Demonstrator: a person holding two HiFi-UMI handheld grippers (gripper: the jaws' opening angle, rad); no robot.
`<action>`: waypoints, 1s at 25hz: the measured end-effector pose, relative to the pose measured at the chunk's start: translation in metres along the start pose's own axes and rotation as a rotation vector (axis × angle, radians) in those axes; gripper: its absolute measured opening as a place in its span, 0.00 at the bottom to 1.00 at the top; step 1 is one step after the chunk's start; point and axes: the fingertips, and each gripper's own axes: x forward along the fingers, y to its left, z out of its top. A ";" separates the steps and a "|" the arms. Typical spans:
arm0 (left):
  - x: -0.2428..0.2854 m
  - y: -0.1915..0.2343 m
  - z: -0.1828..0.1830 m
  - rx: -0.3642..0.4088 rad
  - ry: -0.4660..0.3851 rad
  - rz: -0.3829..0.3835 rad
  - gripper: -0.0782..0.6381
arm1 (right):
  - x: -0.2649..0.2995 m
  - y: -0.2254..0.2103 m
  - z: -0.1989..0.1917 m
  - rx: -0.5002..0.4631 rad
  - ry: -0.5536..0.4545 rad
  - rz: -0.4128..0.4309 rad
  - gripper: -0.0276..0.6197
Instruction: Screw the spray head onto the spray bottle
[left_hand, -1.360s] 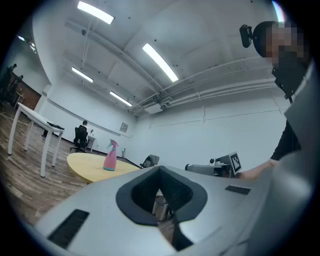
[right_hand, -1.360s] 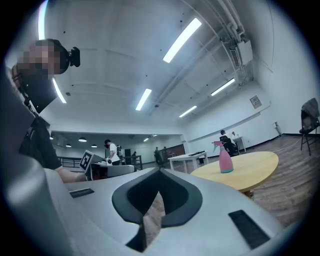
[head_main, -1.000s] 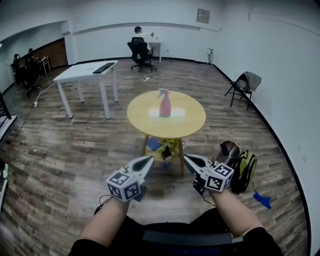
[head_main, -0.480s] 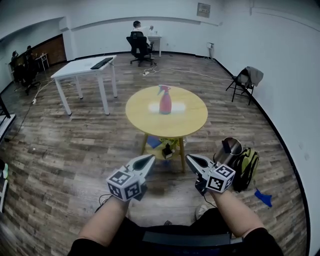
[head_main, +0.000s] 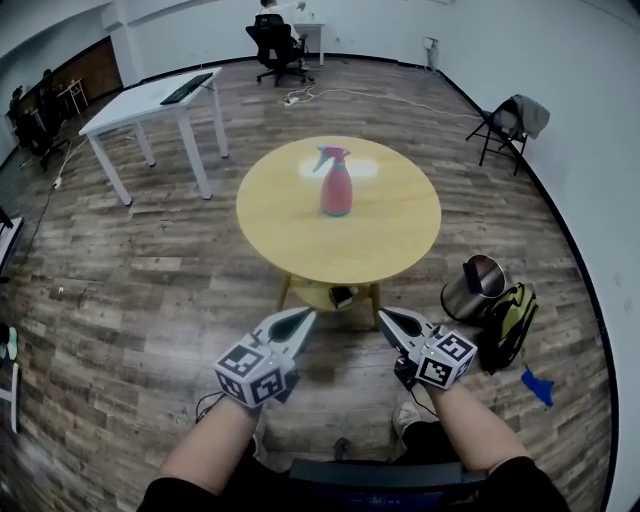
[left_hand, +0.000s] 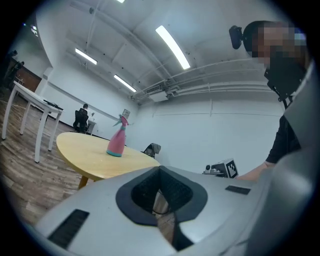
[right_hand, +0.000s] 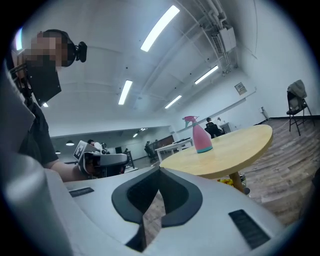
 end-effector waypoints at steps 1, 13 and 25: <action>0.013 0.014 0.000 -0.008 0.002 -0.006 0.12 | 0.012 -0.016 0.003 -0.001 -0.006 -0.002 0.06; 0.087 0.084 0.053 0.017 0.014 -0.086 0.12 | 0.105 -0.090 0.068 -0.049 -0.008 0.051 0.06; 0.153 0.115 0.152 0.100 -0.061 -0.115 0.12 | 0.135 -0.134 0.171 -0.146 -0.072 0.119 0.06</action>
